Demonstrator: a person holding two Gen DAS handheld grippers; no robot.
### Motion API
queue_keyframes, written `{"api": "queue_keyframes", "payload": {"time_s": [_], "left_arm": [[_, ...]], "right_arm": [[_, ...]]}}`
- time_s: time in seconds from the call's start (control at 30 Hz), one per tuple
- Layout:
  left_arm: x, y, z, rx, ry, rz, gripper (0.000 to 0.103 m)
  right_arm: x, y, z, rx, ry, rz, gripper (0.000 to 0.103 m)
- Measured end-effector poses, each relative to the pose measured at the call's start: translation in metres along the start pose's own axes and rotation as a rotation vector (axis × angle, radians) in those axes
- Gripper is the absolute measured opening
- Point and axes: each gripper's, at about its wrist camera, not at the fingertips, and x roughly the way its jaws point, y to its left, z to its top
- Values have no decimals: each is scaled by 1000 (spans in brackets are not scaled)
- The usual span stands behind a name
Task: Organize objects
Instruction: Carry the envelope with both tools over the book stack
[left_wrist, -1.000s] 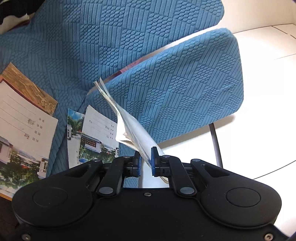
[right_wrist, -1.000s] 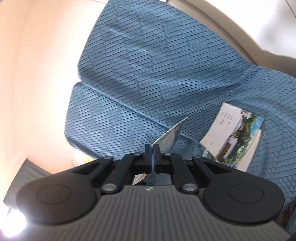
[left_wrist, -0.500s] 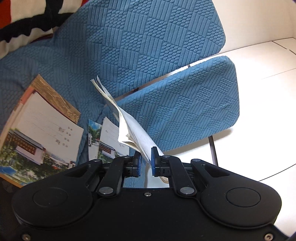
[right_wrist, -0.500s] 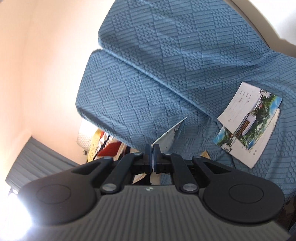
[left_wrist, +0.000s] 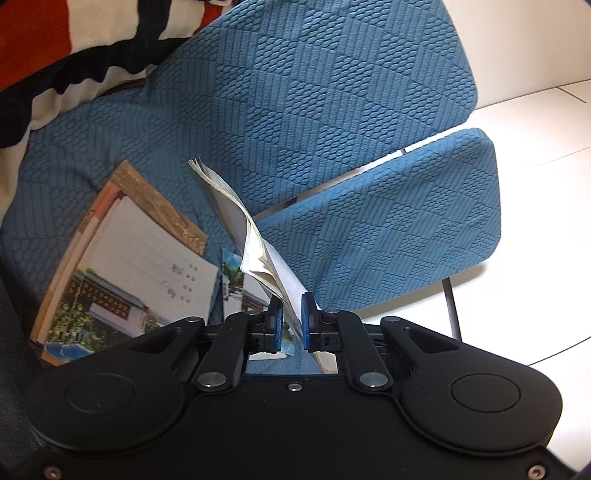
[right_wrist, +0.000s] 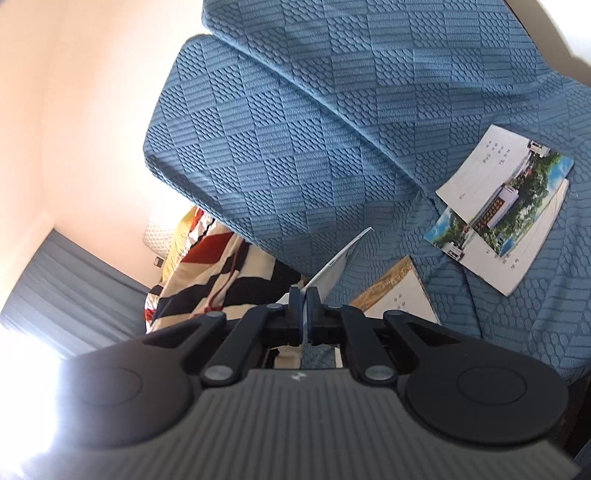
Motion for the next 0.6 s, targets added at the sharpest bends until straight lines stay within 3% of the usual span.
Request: {"api": "queue_keyframes", "payload": {"time_s": [0.6], "left_arm": [[27, 64, -21, -10, 39, 140, 9]], "right_arm": [[23, -29, -28, -2, 105, -97, 5]]}}
